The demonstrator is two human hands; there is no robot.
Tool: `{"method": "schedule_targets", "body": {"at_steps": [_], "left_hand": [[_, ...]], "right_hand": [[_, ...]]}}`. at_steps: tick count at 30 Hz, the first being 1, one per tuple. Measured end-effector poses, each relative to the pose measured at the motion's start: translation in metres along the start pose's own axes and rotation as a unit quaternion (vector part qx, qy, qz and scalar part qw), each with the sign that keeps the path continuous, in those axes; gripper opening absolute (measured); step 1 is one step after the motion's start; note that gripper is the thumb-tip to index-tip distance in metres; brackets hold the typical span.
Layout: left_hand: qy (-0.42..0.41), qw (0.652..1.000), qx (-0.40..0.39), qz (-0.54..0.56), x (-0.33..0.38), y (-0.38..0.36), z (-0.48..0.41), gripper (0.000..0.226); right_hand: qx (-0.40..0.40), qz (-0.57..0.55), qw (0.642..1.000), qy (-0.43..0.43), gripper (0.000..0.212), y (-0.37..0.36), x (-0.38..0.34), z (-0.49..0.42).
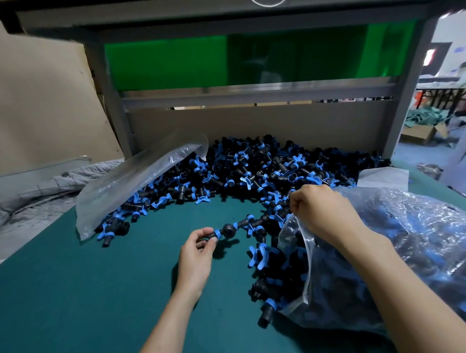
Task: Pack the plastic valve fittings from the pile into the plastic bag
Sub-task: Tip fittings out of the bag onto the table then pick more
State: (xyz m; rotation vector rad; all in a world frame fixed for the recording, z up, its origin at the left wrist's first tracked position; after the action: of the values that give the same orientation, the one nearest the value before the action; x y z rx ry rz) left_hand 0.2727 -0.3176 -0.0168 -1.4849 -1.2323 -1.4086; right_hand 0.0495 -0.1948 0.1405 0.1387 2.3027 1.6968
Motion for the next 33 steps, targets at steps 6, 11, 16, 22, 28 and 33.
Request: {"method": "schedule_targets", "body": {"at_steps": [6,11,16,22,28,33], "left_hand": [[-0.011,0.999,0.000,0.030,0.002,0.001,0.000,0.021],[-0.017,0.999,0.000,0.045,-0.001,0.003,-0.002,0.019],[-0.016,0.998,0.015,0.065,-0.005,0.009,-0.005,0.020],[0.012,0.988,0.004,0.153,-0.012,0.011,-0.009,0.016],[0.022,0.980,-0.005,0.199,-0.013,0.008,-0.009,0.012],[-0.002,0.987,-0.016,0.157,-0.009,0.008,-0.008,0.017]], "right_hand": [[-0.004,-0.009,1.000,-0.002,0.030,-0.001,0.001,0.001],[-0.005,-0.012,1.000,0.000,0.031,-0.001,0.001,0.001],[-0.006,-0.014,1.000,0.002,0.032,-0.001,0.001,0.001],[-0.008,-0.013,1.000,0.001,0.032,-0.003,0.002,0.000],[-0.010,-0.012,1.000,-0.002,0.032,-0.003,0.002,0.000],[-0.013,-0.011,1.000,-0.005,0.032,-0.003,0.002,0.000]]}}
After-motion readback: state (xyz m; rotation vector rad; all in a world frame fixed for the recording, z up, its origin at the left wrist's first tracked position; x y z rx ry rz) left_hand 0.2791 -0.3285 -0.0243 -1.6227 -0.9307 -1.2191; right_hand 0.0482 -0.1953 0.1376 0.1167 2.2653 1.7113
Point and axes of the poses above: each hand's wrist, its own z-axis away from the middle knuckle, its own y-axis out of the back of the hand, x = y × z, the point moved 9 cm from there along -z, towards the middle knuckle, and after that the axes turned 8 degrees about -x, right-handed, at the moved point
